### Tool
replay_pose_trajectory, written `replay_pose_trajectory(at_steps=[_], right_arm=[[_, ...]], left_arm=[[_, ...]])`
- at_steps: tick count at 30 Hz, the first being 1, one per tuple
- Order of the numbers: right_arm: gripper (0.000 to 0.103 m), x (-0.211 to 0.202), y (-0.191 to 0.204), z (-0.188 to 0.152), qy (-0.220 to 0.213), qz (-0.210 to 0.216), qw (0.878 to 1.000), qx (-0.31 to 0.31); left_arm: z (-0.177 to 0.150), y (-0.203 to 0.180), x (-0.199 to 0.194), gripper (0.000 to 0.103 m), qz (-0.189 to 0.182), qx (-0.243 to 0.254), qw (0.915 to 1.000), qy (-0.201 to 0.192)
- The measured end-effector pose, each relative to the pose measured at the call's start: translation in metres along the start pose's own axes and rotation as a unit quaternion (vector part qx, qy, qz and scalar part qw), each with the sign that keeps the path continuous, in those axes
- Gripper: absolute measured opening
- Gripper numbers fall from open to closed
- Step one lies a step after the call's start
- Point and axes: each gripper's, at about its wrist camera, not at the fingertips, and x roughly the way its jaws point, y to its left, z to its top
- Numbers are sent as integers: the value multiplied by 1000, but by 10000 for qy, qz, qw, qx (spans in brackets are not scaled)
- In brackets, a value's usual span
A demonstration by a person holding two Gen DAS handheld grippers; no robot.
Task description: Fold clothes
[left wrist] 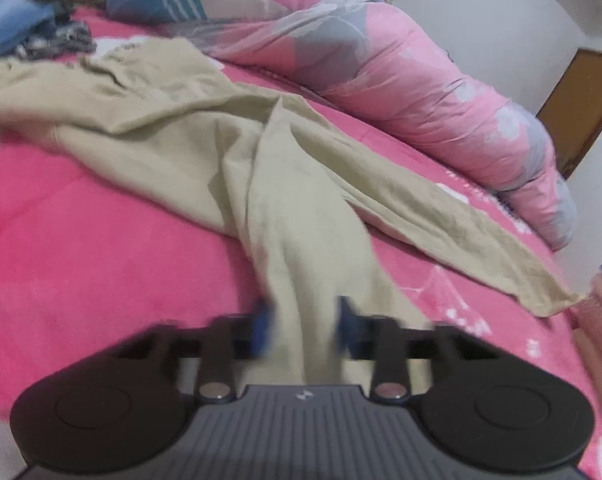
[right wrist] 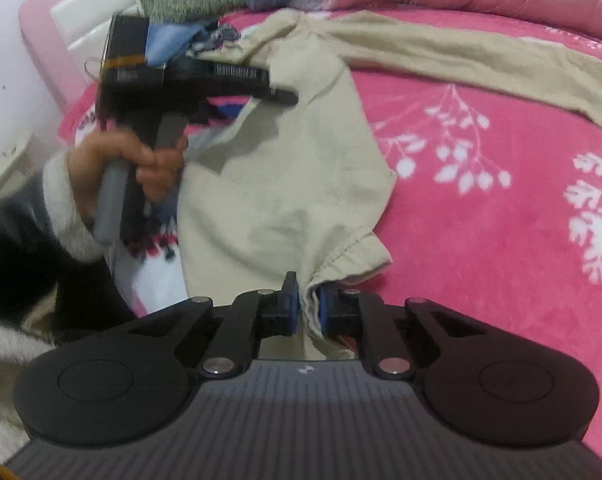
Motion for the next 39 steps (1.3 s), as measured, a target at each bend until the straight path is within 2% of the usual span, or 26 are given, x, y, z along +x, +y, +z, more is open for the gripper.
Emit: replay_pose_trajectory(at_steps=[2, 4, 6, 8, 11, 13, 15, 16, 17, 18, 19, 20, 21, 23, 24, 25, 27, 30, 32, 34, 36, 38, 39], right_arm=[[8, -17, 5, 7, -209, -7, 9995, -250], [8, -38, 10, 14, -436, -9, 9975, -552], [8, -69, 13, 21, -733, 0, 9918, -1051], [8, -99, 7, 30, -894, -124, 9879, -1259], [8, -125, -11, 35, -914, -338, 9858, -1370], [10, -123, -31, 28, -759, -404, 9883, -1261], [14, -107, -56, 18, -384, -510, 9933, -959], [22, -95, -70, 12, -117, -636, 9951, -754], [29, -81, -84, 6, 200, -877, 9945, -532], [42, -69, -96, 0, 488, -1131, 9918, -326], [53, -63, -104, -3, 653, -1366, 9883, -156], [56, -63, -111, -4, 691, -1519, 9860, 6], [58, -67, -115, -5, 654, -1593, 9850, 119], [70, -88, -118, -4, 306, -1454, 9888, 170], [82, -99, -120, -2, 109, -1388, 9900, 222], [87, -109, -126, 2, -132, -1330, 9905, 321], [88, -131, -136, 10, -613, -1211, 9894, 518], [89, -152, -154, 29, -1314, -1058, 9817, 886], [90, -150, -166, 59, -1726, -1033, 9741, 1035], [91, -133, -171, 100, -1949, -1009, 9710, 947], [92, -100, -171, 149, -1954, -809, 9744, 766], [92, -49, -166, 200, -1674, -625, 9827, 479], [91, -20, -161, 225, -1492, -553, 9868, 308]], left_arm=[[-2, -2, -9, 10, -123, -56, 9999, 46], [-4, -3, -18, 9, -367, -236, 9989, 179], [-5, -5, -33, 8, -646, -294, 9972, 232], [-8, -8, -48, 9, -920, -262, 9949, 305], [-15, -16, -60, 19, -1208, 69, 9910, 579], [-24, -19, -59, 27, -1131, 280, 9904, 742], [-29, -17, -56, 40, -1008, 351, 9908, 836], [-29, -14, -57, 48, -977, 340, 9912, 823], [-29, -11, -59, 52, -946, 330, 9917, 809], [-27, -8, -65, 53, -925, 340, 9925, 725], [-25, -5, -72, 56, -940, 363, 9928, 646], [-19, -1, -77, 60, -987, 375, 9929, 553], [-13, 4, -84, 62, -1034, 365, 9930, 439], [2, 11, -93, 67, -1092, 372, 9932, 160], [9, 11, -95, 67, -1075, 392, 9934, 45], [20, 8, -94, 68, -1063, 425, 9934, -110], [39, 6, -86, 68, -1052, 450, 9929, -323], [74, -1, -58, 68, -934, 315, 9931, -641], [98, 2, -37, 68, -707, 26, 9934, -897], [117, 13, -15, 68, -403, -474, 9890, -1340], [132, 24, 9, 67, 181, -865, 9844, -1523], [144, 42, 40, 58, 762, -1311, 9793, -1343], [142, 54, 52, 57, 835, -1525, 9770, -1231]])
